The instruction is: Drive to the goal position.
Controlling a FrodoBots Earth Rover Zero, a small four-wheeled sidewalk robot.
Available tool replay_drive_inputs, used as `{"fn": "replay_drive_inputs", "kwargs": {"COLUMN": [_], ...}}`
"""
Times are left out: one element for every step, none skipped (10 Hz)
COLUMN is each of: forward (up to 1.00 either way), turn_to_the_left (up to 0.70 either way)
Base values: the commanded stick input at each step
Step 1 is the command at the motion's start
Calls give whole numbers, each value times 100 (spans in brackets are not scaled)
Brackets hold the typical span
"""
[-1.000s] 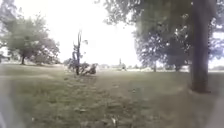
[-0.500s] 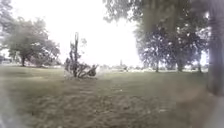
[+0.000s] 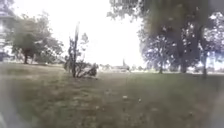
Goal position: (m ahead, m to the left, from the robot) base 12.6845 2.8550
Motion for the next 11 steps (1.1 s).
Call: {"fn": "replay_drive_inputs", "kwargs": {"forward": [100, 100, 100, 100, 100, 100, 100, 100, 100, 100, 100], "turn_to_the_left": [-40, -38, -17, 0, 0, 0, 0, 0, 0, 0, 0]}}
